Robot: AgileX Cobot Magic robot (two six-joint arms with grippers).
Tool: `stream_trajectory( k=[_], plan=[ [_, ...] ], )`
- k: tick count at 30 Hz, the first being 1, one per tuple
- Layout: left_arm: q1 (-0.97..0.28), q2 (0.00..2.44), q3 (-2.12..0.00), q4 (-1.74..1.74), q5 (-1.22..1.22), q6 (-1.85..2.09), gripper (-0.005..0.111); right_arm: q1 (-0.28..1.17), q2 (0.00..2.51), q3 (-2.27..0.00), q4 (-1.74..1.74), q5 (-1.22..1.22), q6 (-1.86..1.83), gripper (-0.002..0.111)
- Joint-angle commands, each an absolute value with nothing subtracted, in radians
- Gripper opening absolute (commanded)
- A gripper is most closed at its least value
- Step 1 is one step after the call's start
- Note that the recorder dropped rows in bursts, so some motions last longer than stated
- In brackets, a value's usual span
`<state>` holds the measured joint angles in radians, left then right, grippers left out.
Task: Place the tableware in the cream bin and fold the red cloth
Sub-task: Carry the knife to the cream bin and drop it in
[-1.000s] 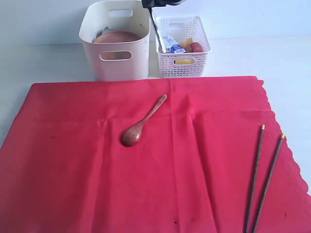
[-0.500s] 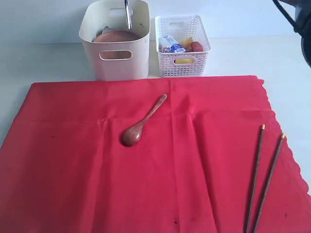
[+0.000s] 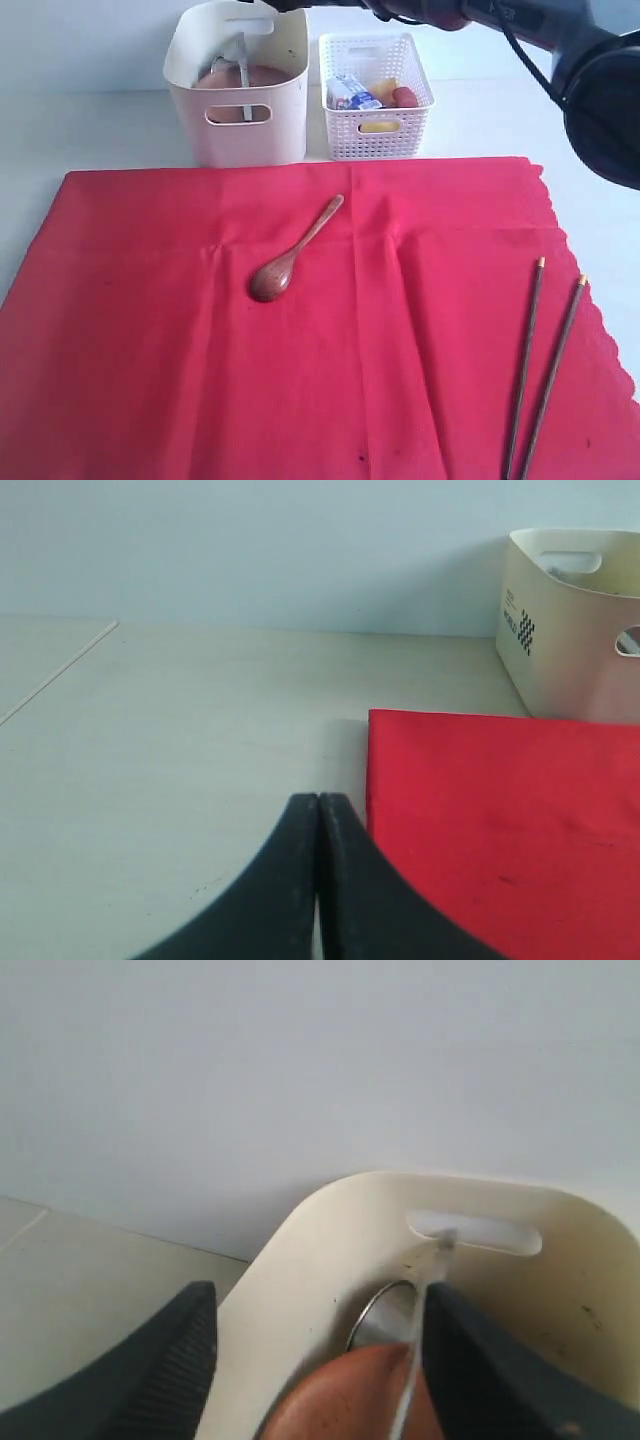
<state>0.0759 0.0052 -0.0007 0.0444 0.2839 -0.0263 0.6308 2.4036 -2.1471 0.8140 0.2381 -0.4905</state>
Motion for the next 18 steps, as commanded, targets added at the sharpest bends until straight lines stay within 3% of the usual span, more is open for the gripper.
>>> stream_trajectory(
  k=[1, 5, 15, 18],
  plan=[
    [0.070, 0.000, 0.000, 0.041, 0.276, -0.034, 0.001, 0.620, 2.367, -2.159, 0.795, 0.401, -0.498, 0.064],
    [0.070, 0.000, 0.000, 0.041, 0.276, -0.034, 0.001, 0.603, 2.306, -2.159, 0.684, 0.565, -0.494, 0.058],
    [0.070, 0.000, 0.000, 0.041, 0.276, -0.034, 0.001, 0.593, 2.073, -2.159, 0.399, 1.179, -0.486, 0.003],
    [0.070, 0.000, 0.000, 0.041, 0.276, -0.034, 0.001, 0.593, 2.000, -2.108, 0.346, 1.221, -0.465, 0.000]
  ],
)
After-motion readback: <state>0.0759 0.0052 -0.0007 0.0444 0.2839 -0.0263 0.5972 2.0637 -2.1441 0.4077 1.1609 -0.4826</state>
